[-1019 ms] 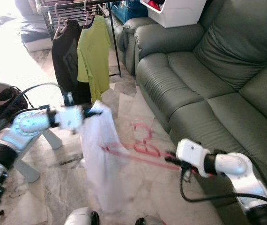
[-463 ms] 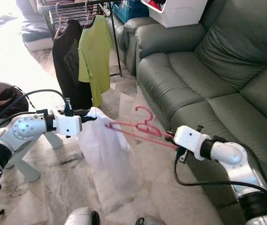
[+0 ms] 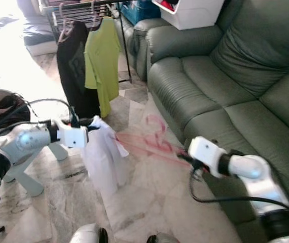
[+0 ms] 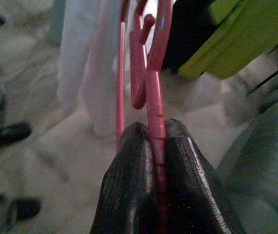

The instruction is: Hang hanger

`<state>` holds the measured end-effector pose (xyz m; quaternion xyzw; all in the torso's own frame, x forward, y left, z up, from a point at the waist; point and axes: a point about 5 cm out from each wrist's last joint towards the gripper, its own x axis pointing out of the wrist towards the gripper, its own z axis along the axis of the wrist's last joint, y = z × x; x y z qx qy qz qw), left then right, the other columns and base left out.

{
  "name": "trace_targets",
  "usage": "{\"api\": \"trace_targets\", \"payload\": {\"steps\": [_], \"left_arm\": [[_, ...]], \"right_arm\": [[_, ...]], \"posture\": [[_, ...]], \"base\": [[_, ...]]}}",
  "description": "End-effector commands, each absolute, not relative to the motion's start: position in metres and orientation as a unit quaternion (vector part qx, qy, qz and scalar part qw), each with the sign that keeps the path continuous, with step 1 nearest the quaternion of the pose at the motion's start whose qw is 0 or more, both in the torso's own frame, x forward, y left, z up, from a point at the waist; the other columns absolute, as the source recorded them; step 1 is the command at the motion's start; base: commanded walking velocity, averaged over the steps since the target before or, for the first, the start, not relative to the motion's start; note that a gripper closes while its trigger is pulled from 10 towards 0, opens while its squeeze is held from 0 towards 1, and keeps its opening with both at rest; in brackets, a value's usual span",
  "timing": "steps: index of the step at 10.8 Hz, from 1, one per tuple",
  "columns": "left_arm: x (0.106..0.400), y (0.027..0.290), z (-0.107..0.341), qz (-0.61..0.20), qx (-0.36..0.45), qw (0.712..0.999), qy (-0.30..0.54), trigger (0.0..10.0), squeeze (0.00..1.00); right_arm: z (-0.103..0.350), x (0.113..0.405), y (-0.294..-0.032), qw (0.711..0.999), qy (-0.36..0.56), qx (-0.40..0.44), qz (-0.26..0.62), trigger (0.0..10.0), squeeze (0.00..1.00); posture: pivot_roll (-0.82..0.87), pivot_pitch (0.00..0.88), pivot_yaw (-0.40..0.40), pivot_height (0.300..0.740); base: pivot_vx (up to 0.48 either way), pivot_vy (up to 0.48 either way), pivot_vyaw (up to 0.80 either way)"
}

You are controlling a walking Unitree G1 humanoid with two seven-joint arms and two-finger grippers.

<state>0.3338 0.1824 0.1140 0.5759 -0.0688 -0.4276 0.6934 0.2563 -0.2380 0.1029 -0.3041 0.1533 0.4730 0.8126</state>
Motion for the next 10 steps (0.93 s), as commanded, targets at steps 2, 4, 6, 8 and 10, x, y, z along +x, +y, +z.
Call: {"api": "trace_targets", "payload": {"steps": [2, 4, 6, 8, 10], "left_arm": [[0.343, 0.187, 0.128, -0.401, 0.611, 0.677, -0.087, 10.0, 0.0], [0.339, 0.185, 0.128, -0.423, 0.6, 0.672, -0.096, 10.0, 0.0], [0.327, 0.175, 0.122, -0.489, 0.575, 0.647, -0.109, 10.0, 0.0], [0.319, 0.167, 0.115, -0.525, 0.572, 0.619, -0.119, 10.0, 0.0], [0.318, 0.166, 0.115, -0.531, 0.575, 0.61, -0.123, 10.0, 0.0]], "right_arm": [[0.105, 0.254, -0.254, 0.784, 0.199, -0.338, 0.482, 10.0, 0.0], [0.116, 0.27, -0.263, 0.803, 0.17, -0.376, 0.429, 10.0, 0.0], [0.129, 0.283, -0.246, 0.835, 0.091, -0.373, 0.395, 10.0, 0.0], [0.121, 0.279, -0.234, 0.838, 0.081, -0.348, 0.412, 10.0, 0.0], [0.117, 0.271, -0.231, 0.828, 0.099, -0.324, 0.446, 10.0, 0.0]], "posture": [[-0.06, 0.036, 0.01, 0.74], [-0.06, 0.039, 0.013, 0.74], [-0.05, 0.043, 0.015, 0.74], [-0.05, 0.046, 0.019, 0.74], [-0.05, 0.047, 0.026, 0.74]], "base": [[0.0, 0.0, 0.0], [0.0, 0.0, 0.0], [0.0, 0.0, 0.0], [0.0, 0.0, 0.0], [0.0, 0.0, 0.0]]}}
